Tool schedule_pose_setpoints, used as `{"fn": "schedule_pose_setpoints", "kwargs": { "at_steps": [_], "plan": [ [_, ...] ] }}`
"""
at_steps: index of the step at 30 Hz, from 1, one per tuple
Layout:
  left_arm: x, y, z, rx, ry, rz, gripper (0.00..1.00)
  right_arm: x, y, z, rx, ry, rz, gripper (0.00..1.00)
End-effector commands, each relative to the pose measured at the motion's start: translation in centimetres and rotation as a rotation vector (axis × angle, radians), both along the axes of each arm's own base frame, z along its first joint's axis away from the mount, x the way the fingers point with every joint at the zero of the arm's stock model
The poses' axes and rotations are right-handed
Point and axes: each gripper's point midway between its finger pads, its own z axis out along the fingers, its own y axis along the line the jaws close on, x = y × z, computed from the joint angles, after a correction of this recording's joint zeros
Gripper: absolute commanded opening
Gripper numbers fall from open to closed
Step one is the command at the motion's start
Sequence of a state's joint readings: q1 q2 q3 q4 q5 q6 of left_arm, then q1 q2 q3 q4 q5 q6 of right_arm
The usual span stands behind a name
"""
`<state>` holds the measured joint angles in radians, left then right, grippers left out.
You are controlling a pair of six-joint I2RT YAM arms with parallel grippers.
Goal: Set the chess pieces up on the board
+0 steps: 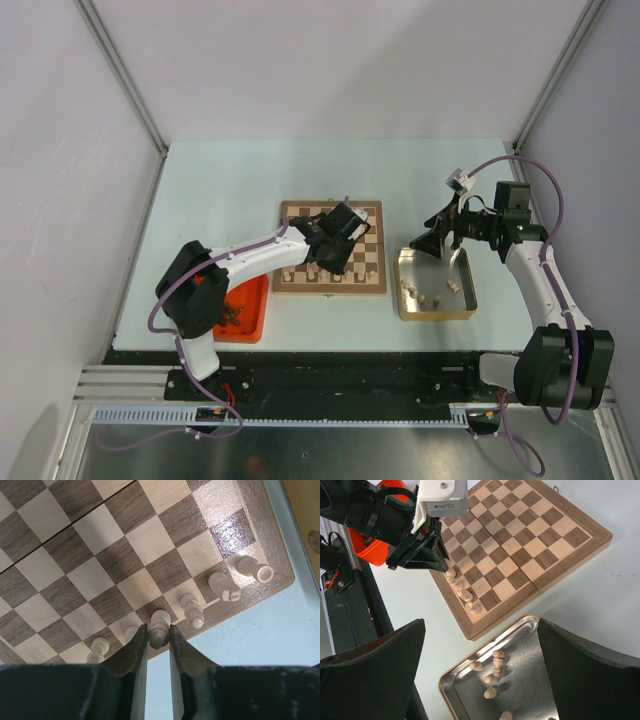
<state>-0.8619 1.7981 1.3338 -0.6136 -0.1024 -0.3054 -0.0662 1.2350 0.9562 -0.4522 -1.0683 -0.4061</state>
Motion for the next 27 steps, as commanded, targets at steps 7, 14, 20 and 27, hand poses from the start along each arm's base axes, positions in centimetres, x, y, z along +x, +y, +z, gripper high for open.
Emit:
{"fn": "schedule_pose_setpoints", "kwargs": {
  "at_steps": [7, 14, 20, 27],
  "plan": [
    [0.6, -0.4, 1.2, -0.013, -0.041, -0.004, 0.29, 0.7, -0.1, 1.3, -0.007, -0.047, 0.011, 1.00],
    [0.7, -0.3, 1.4, -0.015, -0.048, -0.002, 0.32, 0.7, -0.1, 1.4, -0.007, -0.048, 0.012, 1.00],
    [0.7, -0.4, 2.1, -0.030, -0.059, -0.001, 0.32, 0.7, -0.1, 1.2, -0.009, -0.043, 0.012, 1.00],
    [0.7, -0.3, 2.6, -0.036, -0.069, 0.001, 0.30, 0.8, -0.1, 1.2, -0.010, -0.043, 0.013, 1.00]
  ]
}}
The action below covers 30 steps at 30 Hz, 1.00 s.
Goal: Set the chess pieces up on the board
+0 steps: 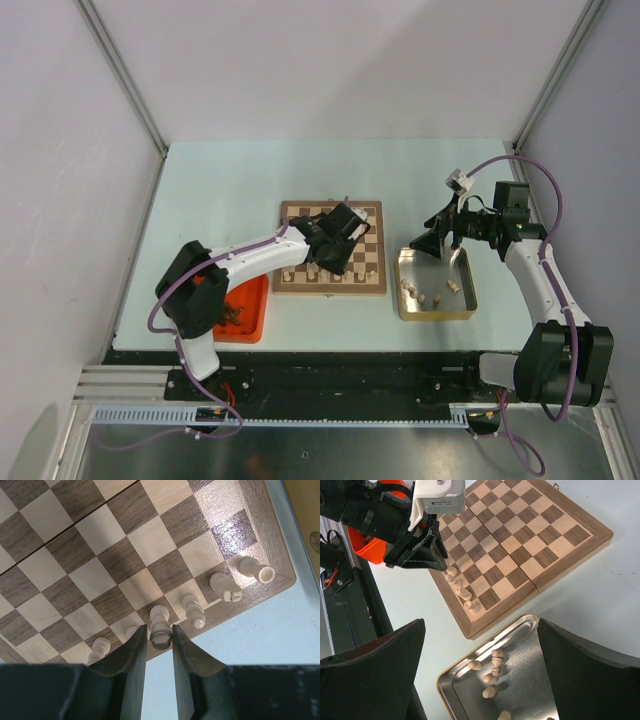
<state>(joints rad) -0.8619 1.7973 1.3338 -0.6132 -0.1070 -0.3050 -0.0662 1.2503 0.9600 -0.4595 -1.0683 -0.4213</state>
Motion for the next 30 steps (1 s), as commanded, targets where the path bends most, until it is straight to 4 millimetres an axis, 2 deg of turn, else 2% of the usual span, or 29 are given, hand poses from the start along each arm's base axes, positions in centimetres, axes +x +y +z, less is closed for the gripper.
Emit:
{"fn": "schedule_pose_setpoints", "kwargs": {
  "at_steps": [1, 21, 30],
  "plan": [
    [0.6, -0.4, 2.7, -0.041, -0.066, -0.001, 0.30, 0.6, -0.1, 1.6, -0.006, -0.048, 0.007, 1.00],
    [-0.2, 0.0, 2.5, -0.042, -0.043, -0.016, 0.26, 0.7, -0.2, 1.2, -0.009, -0.040, 0.007, 1.00],
    [-0.5, 0.3, 1.4, -0.016, -0.020, -0.023, 0.27, 0.7, -0.2, 1.2, -0.010, -0.039, 0.007, 1.00]
  ]
}}
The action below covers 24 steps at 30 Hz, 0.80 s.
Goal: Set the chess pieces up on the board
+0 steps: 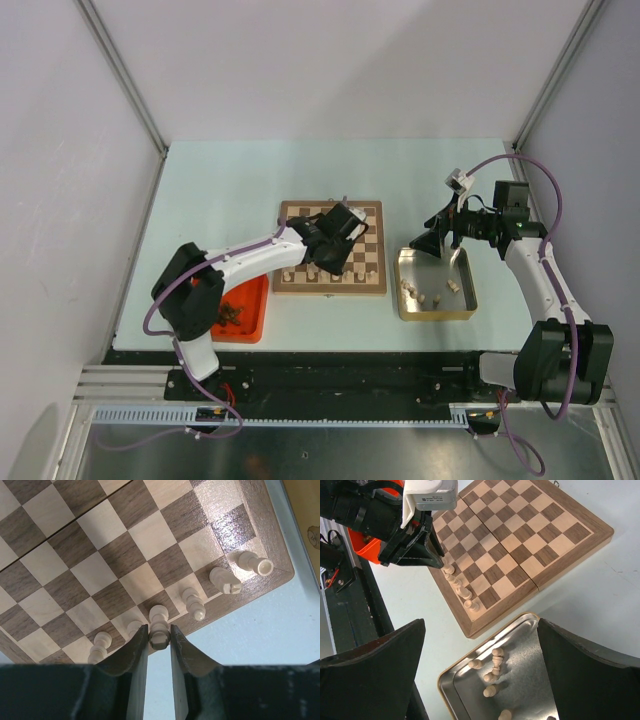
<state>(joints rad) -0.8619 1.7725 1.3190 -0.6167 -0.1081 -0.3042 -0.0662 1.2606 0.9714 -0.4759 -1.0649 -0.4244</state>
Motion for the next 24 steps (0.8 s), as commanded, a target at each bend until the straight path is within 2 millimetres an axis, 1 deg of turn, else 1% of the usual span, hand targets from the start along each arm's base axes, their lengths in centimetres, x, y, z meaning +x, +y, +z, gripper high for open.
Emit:
{"fn": "schedule_pose_setpoints", "kwargs": {
  "at_steps": [1, 9, 12, 15, 16, 18, 21, 24],
  "plan": [
    [-0.3, -0.1, 0.9, -0.011, -0.014, -0.024, 0.27, 0.6, -0.1, 1.3, -0.007, -0.052, 0.009, 1.00],
    [0.0, -0.2, 0.9, -0.010, -0.021, -0.017, 0.29, 0.7, -0.1, 1.4, -0.009, -0.055, 0.008, 1.00],
    [0.0, -0.2, 0.6, -0.006, -0.016, -0.018, 0.33, 0.6, -0.1, 1.3, -0.010, -0.053, 0.009, 1.00],
    [0.0, -0.3, 0.6, -0.008, -0.014, -0.021, 0.34, 0.6, -0.1, 1.3, -0.010, -0.055, 0.009, 1.00],
    [0.0, -0.3, 0.6, -0.008, -0.013, -0.018, 0.36, 0.6, -0.1, 1.3, -0.011, -0.053, 0.010, 1.00],
    [-0.1, -0.3, 0.8, -0.013, -0.015, -0.019, 0.38, 0.7, -0.2, 1.3, -0.011, -0.053, 0.009, 1.00],
    [0.1, -0.4, 1.8, -0.033, -0.032, -0.014, 0.41, 0.6, -0.1, 1.2, -0.011, -0.049, 0.012, 1.00],
    [0.4, -0.6, 3.2, -0.055, -0.063, -0.007, 0.42, 0.6, -0.2, 1.2, -0.012, -0.048, 0.012, 1.00]
  ]
}}
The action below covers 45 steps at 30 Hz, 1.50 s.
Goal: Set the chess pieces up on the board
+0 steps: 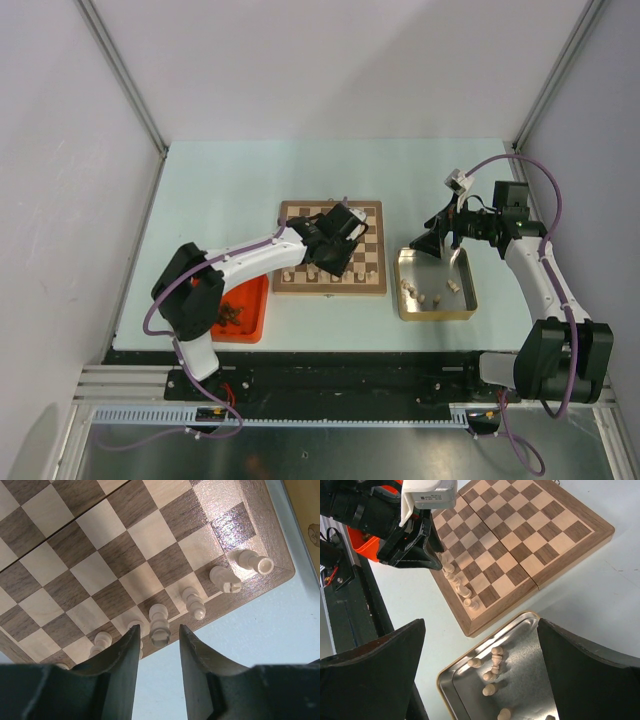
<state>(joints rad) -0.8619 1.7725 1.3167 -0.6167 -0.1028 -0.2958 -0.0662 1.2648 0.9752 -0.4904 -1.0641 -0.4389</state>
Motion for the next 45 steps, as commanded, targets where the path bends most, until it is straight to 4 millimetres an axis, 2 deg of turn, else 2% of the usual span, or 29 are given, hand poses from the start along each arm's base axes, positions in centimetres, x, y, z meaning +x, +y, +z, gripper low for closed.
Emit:
{"fn": "schedule_pose_setpoints", "kwargs": {
  "at_steps": [1, 8, 12, 15, 17, 18, 20, 22, 23, 25, 26, 27, 28, 30, 31, 33, 34, 38, 41, 45],
  "plan": [
    [0.7, -0.6, 3.7, -0.063, -0.076, 0.006, 0.42, 0.7, -0.1, 1.4, -0.009, -0.055, 0.009, 1.00],
    [1.1, -0.5, 6.2, -0.100, -0.129, 0.017, 0.44, 0.7, -0.2, 1.1, -0.016, -0.051, 0.010, 1.00],
    [1.3, -0.1, 8.3, -0.128, -0.180, 0.031, 0.52, 0.9, -0.4, 0.8, -0.038, -0.061, 0.007, 1.00],
    [1.6, 0.8, 10.5, -0.148, -0.237, 0.047, 0.66, 1.0, -0.8, 0.5, -0.069, -0.075, 0.001, 1.00],
    [1.7, 1.4, 12.5, -0.169, -0.290, 0.050, 0.80, 1.1, -1.2, -0.1, -0.111, -0.086, -0.002, 1.00],
    [1.9, 1.9, 13.2, -0.169, -0.311, 0.061, 0.89, 1.1, -1.4, -0.2, -0.128, -0.089, -0.004, 1.00],
    [1.9, 2.8, 15.1, -0.194, -0.359, 0.054, 0.98, 1.1, -2.1, -0.8, -0.187, -0.098, -0.012, 1.00],
    [2.3, 4.1, 15.8, -0.205, -0.387, 0.068, 1.00, 1.0, -2.7, -1.5, -0.250, -0.084, -0.041, 1.00],
    [2.0, 5.0, 17.1, -0.234, -0.416, 0.074, 1.00, 1.0, -2.9, -1.7, -0.274, -0.086, -0.045, 0.99],
    [2.3, 6.8, 17.1, -0.252, -0.429, 0.099, 1.00, 0.7, -3.1, -2.5, -0.343, -0.071, -0.057, 0.97],
    [2.0, 7.9, 18.2, -0.273, -0.462, 0.107, 1.00, 0.5, -3.3, -2.9, -0.367, -0.059, -0.060, 0.94],
    [2.2, 9.3, 18.3, -0.270, -0.478, 0.132, 1.00, 0.2, -2.8, -3.5, -0.391, -0.048, -0.035, 0.92],
    [2.0, 10.1, 17.3, -0.255, -0.473, 0.136, 1.00, -0.3, -2.9, -4.4, -0.428, -0.011, -0.029, 0.90],
    [1.5, 12.2, 17.8, -0.249, -0.519, 0.154, 1.00, -0.9, -2.8, -5.5, -0.465, 0.028, -0.011, 0.82],
    [1.1, 12.7, 16.6, -0.229, -0.517, 0.152, 1.00, -1.7, -2.3, -6.7, -0.489, 0.077, 0.025, 0.79],
    [0.4, 14.0, 17.1, -0.222, -0.573, 0.146, 1.00, -2.5, -1.6, -7.8, -0.519, 0.112, 0.068, 0.70],
    [0.1, 14.5, 16.1, -0.210, -0.578, 0.145, 1.00, -2.9, -1.3, -8.7, -0.547, 0.132, 0.090, 0.67],
    [-0.9, 16.2, 15.9, -0.190, -0.638, 0.153, 1.00, -4.1, -0.6, -10.5, -0.581, 0.179, 0.149, 0.54],
    [-1.4, 17.4, 15.8, -0.194, -0.683, 0.181, 1.00, -5.1, -0.9, -11.6, -0.606, 0.220, 0.181, 0.45],
    [-1.7, 17.9, 16.7, -0.213, -0.727, 0.193, 1.00, -5.7, -1.1, -12.9, -0.646, 0.243, 0.201, 0.43]
  ]
}}
